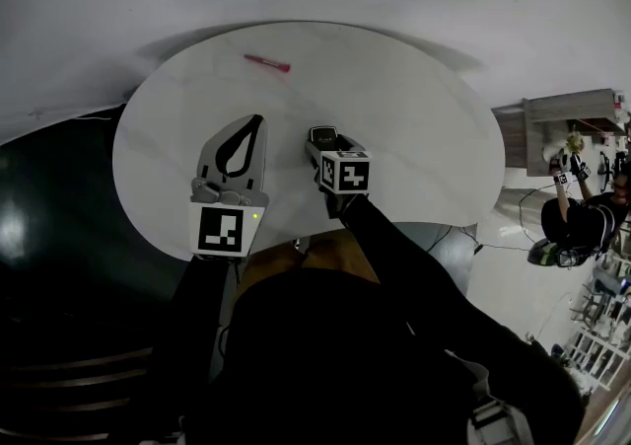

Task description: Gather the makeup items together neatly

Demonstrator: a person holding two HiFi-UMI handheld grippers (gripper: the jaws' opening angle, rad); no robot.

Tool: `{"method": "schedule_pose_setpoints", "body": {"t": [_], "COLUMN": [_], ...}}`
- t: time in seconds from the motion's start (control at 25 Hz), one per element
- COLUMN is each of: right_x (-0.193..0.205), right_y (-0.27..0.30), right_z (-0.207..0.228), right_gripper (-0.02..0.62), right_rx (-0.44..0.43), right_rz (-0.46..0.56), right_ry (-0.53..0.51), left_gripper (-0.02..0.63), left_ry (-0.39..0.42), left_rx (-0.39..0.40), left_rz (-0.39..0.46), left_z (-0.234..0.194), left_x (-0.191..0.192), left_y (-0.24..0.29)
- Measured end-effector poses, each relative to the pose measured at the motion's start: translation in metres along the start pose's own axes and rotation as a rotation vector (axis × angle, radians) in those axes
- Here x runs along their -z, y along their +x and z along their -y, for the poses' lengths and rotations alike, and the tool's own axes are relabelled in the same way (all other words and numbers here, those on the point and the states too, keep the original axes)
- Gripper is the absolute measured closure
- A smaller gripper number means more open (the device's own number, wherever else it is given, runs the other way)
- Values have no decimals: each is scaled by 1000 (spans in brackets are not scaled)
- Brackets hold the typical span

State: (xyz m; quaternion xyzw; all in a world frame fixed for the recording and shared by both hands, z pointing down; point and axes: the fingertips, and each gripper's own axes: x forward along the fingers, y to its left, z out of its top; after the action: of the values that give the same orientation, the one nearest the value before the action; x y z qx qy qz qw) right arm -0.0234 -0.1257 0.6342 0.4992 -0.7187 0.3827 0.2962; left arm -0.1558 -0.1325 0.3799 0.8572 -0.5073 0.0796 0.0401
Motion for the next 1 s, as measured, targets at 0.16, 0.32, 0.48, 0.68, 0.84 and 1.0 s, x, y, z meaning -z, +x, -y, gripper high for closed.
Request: {"method": "schedule_pose_setpoints", "body": {"t": [0.16, 0.32, 0.48, 0.68, 0.84, 1.0], "right_x": [1, -4, -22, -78, -127, -163], "right_y": [3, -3, -18, -55, -95, -135], "right_z": [-3, -1, 2, -4, -23, -53], "right_gripper": [261, 261, 261, 261, 261, 261], "right_rx": [-1, -11, 3, -24, -71, -124], "right_rz": [16, 38, 102, 265, 416, 543], "right_ry": [-6, -30, -83, -126, -222, -324], "left_gripper": [591, 591, 591, 591, 591, 591], "left_ry": [-5, -24, -21, 7, 48, 83], "left_rx": [-14, -30, -33, -42, -53, -55], "left_rz": [-4, -9, -14, 6, 43, 73], "left_z": [-8, -10, -9, -12, -14, -16], "left_x": [3, 7, 9, -6, -28, -42], "left_y": [-4, -8, -11, -10, -12, -13]}}
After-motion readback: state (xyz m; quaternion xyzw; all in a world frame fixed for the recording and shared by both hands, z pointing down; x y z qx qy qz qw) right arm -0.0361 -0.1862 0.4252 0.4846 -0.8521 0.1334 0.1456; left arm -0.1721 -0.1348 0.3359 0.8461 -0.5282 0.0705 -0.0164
